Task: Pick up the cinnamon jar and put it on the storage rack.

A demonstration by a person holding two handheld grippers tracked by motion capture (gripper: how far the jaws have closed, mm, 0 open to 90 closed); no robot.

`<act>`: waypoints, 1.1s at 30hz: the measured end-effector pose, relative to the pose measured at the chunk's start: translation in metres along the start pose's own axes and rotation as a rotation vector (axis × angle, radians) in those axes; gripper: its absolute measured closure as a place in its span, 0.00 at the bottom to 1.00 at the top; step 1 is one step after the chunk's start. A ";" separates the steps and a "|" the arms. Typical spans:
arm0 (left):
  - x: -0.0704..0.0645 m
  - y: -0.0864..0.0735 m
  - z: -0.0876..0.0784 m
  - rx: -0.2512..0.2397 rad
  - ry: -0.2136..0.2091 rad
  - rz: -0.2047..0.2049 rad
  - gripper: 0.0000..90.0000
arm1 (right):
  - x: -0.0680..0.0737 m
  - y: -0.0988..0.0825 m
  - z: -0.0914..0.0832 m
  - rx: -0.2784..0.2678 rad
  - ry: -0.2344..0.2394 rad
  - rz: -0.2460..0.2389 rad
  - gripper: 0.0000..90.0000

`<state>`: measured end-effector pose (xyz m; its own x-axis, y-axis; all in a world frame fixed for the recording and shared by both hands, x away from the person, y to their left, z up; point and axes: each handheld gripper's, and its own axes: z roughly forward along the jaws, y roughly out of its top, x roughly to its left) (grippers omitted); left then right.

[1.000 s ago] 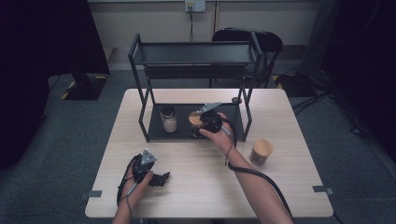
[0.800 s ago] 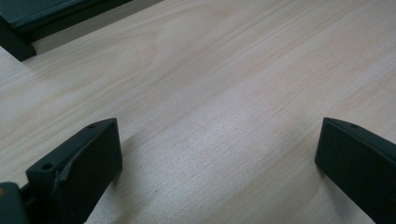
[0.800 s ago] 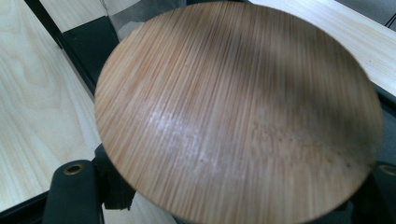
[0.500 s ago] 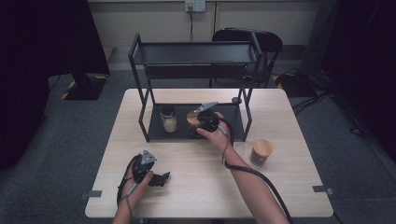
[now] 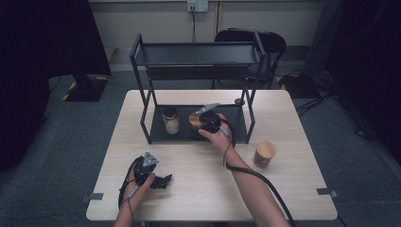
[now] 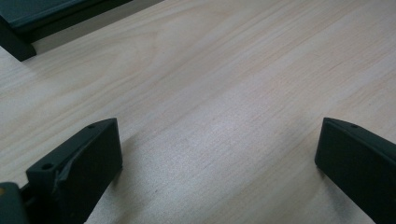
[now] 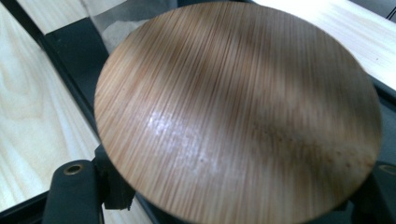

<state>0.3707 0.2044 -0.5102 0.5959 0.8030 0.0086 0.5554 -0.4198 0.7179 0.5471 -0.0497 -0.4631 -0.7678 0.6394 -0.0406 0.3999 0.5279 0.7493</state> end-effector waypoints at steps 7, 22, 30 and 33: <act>0.000 0.000 0.000 0.000 0.000 0.000 0.00 | 0.002 0.001 0.004 0.009 0.005 -0.004 0.28; 0.000 0.000 0.000 0.000 0.000 0.000 0.00 | 0.005 0.003 0.013 0.007 -0.001 0.001 0.28; 0.000 0.000 0.000 0.000 0.000 0.002 0.00 | 0.005 0.002 0.016 -0.011 -0.001 0.029 0.28; 0.000 0.000 0.000 0.000 0.000 0.000 0.00 | 0.004 0.003 0.017 -0.011 0.000 0.028 0.28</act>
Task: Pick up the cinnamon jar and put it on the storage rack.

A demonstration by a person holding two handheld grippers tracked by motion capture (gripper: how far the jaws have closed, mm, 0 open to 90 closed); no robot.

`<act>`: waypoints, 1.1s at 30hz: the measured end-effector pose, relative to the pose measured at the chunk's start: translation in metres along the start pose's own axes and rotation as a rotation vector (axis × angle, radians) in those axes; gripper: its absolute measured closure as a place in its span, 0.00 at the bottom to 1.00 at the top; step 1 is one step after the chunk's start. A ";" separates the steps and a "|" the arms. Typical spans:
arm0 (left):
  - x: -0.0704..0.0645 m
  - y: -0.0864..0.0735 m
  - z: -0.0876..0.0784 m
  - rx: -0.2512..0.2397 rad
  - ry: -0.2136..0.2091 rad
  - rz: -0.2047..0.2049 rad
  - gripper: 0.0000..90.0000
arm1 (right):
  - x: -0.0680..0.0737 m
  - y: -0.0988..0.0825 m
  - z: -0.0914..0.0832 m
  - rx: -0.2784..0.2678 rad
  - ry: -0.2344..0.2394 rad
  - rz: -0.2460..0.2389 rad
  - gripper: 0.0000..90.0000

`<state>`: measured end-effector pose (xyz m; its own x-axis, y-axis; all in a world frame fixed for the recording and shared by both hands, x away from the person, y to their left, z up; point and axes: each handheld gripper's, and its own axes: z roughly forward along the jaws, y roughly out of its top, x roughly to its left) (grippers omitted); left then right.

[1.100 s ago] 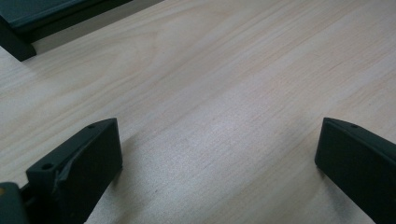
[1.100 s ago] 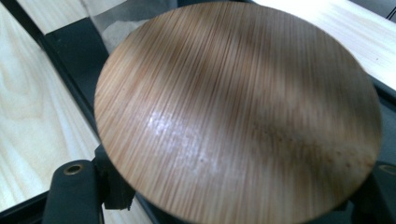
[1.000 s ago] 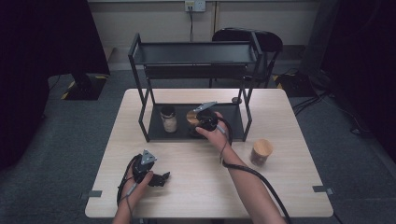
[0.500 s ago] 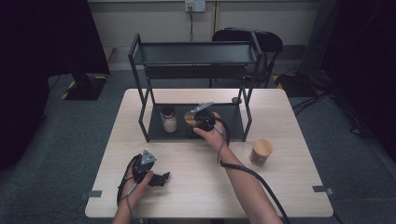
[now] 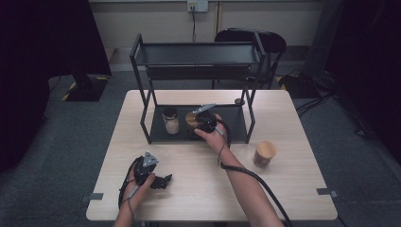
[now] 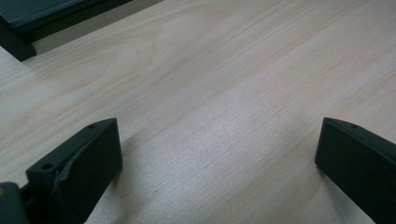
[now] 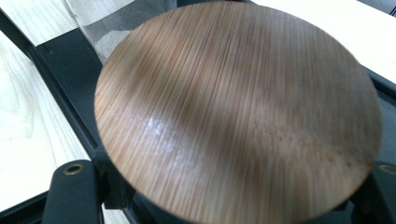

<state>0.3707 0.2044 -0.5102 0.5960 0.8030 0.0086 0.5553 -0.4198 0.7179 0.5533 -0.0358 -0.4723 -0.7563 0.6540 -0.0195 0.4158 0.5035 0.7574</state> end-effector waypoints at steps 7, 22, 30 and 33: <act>0.000 0.000 0.000 0.000 0.000 0.000 0.00 | 0.000 0.000 0.002 -0.007 0.000 0.030 0.28; 0.000 0.000 0.000 0.000 0.000 0.000 0.00 | 0.003 0.002 0.004 0.001 -0.009 0.052 0.16; 0.000 0.000 0.000 0.000 0.000 0.000 0.00 | 0.004 0.002 -0.001 0.000 -0.007 0.071 0.04; 0.000 0.000 0.000 0.000 0.000 0.000 0.00 | 0.005 0.001 -0.005 0.002 -0.002 0.072 0.03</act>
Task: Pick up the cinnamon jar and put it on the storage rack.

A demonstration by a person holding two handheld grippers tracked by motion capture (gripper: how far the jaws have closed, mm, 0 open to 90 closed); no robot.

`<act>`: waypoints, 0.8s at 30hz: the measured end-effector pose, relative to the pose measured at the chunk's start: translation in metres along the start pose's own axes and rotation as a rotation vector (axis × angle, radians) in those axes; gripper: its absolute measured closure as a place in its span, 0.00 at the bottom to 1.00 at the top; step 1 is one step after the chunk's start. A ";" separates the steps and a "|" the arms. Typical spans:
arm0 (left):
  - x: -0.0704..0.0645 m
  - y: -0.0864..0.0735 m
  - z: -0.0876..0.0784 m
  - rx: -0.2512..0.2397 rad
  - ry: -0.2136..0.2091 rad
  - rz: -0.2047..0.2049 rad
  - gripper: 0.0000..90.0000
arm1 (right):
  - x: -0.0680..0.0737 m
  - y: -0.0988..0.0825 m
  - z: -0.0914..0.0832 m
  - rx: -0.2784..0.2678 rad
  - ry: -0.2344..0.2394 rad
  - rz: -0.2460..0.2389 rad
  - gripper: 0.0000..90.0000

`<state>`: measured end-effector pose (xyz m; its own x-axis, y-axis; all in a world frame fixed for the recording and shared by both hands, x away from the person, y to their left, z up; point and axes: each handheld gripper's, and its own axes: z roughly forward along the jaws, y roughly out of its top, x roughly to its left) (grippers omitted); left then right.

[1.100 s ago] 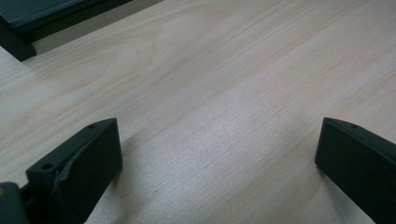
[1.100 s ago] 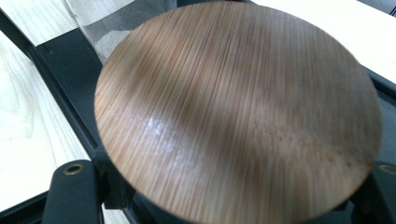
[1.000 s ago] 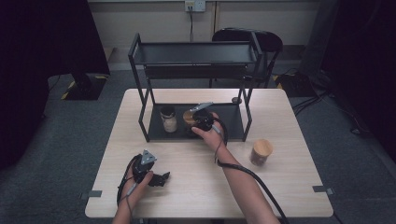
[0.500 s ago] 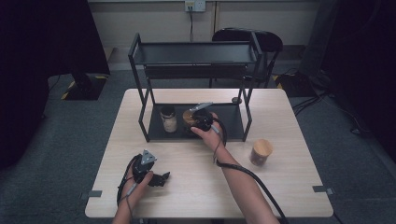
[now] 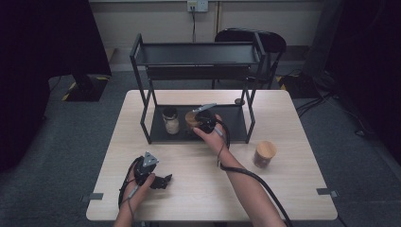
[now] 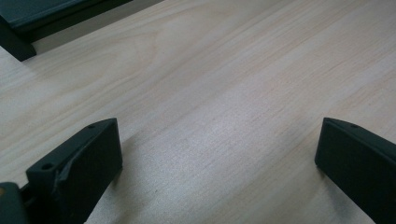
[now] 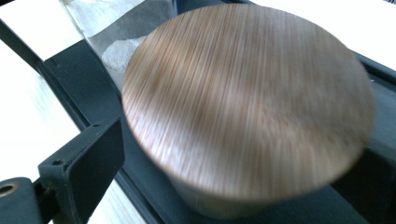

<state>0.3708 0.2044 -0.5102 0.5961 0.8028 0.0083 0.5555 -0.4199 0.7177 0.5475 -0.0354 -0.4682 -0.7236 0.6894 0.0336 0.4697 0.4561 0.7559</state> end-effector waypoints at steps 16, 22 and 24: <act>0.000 0.000 0.000 -0.001 0.000 -0.001 0.00 | 0.001 -0.012 -0.020 0.001 -0.017 0.047 0.02; 0.000 0.000 0.000 0.000 0.000 -0.001 0.00 | 0.005 -0.018 -0.027 0.006 -0.011 0.023 0.02; 0.000 0.000 0.000 0.000 0.000 -0.001 0.00 | 0.007 -0.019 -0.029 0.005 -0.004 0.028 0.02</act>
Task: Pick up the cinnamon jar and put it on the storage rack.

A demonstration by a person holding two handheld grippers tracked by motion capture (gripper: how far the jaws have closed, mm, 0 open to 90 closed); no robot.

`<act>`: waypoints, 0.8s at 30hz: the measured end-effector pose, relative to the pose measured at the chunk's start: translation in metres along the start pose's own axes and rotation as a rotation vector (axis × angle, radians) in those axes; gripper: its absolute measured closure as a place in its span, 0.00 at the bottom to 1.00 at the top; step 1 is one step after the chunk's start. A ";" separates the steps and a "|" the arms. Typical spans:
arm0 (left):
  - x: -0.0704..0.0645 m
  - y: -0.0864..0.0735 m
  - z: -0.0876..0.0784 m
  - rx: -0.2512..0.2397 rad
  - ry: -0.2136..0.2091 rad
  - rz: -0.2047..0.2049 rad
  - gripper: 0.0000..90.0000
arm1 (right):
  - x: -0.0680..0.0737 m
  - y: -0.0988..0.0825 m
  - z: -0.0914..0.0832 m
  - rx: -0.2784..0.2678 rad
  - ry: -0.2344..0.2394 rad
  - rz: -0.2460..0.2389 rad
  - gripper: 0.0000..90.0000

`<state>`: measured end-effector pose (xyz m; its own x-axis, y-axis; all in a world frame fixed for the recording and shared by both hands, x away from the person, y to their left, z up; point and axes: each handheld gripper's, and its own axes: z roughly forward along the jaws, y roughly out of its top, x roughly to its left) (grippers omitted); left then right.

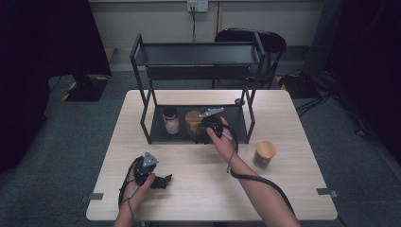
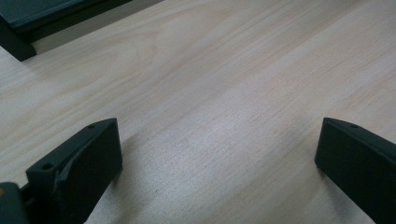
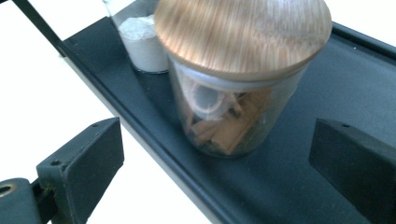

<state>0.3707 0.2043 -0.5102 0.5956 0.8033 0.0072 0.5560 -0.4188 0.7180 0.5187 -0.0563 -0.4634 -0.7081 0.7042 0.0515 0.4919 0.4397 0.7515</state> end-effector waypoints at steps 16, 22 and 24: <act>0.000 0.000 0.000 0.001 0.000 0.001 0.00 | 0.011 -0.019 -0.025 -0.005 0.083 0.012 0.02; 0.000 0.000 0.000 0.000 0.000 0.001 0.00 | 0.012 -0.027 -0.034 -0.005 0.089 0.002 0.03; 0.000 0.000 0.000 0.000 0.000 0.001 0.00 | 0.012 -0.029 -0.038 -0.008 0.094 0.002 0.03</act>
<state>0.3707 0.2044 -0.5102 0.5960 0.8029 0.0080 0.5558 -0.4197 0.7176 0.4768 -0.0814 -0.4596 -0.7517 0.6496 0.1140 0.4895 0.4337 0.7565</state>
